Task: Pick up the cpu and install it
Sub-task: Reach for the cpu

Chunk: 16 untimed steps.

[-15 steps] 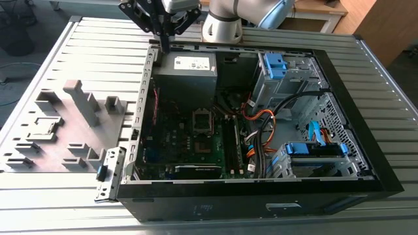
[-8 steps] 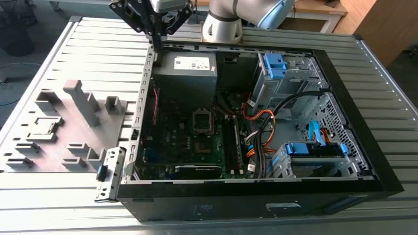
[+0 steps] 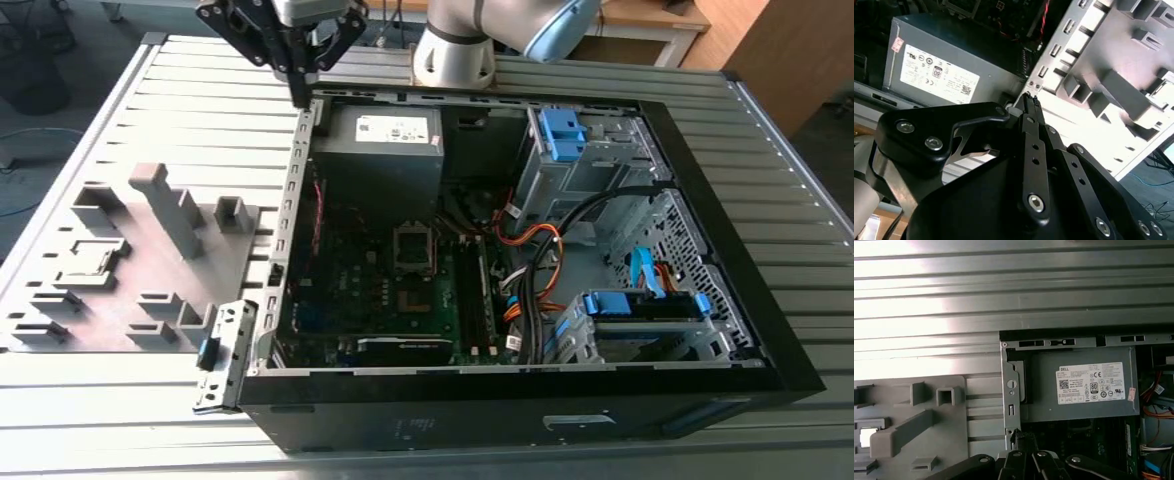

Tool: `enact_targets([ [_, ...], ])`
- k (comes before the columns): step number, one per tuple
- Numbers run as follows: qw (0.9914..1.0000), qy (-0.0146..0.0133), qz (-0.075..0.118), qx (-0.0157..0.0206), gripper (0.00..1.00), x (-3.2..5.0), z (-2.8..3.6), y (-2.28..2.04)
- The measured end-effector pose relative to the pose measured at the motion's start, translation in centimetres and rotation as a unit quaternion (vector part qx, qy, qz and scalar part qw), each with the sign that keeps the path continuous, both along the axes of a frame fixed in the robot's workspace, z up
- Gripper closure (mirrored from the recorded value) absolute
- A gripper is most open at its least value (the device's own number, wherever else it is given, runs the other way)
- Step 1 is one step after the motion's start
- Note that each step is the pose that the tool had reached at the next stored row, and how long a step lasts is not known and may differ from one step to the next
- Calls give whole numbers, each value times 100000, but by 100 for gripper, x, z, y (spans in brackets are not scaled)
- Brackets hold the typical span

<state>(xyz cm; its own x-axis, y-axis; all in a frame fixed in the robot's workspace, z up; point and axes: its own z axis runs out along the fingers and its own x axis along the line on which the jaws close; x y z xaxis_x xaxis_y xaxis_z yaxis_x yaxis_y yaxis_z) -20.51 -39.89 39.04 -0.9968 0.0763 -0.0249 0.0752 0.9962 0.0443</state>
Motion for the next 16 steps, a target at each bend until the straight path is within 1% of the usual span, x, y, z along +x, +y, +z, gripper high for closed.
enact_targets([
  [11,100000,-52,8,6,89,-286,-13,0],
  [16,100000,-58,1,3,89,-397,-17,0],
])
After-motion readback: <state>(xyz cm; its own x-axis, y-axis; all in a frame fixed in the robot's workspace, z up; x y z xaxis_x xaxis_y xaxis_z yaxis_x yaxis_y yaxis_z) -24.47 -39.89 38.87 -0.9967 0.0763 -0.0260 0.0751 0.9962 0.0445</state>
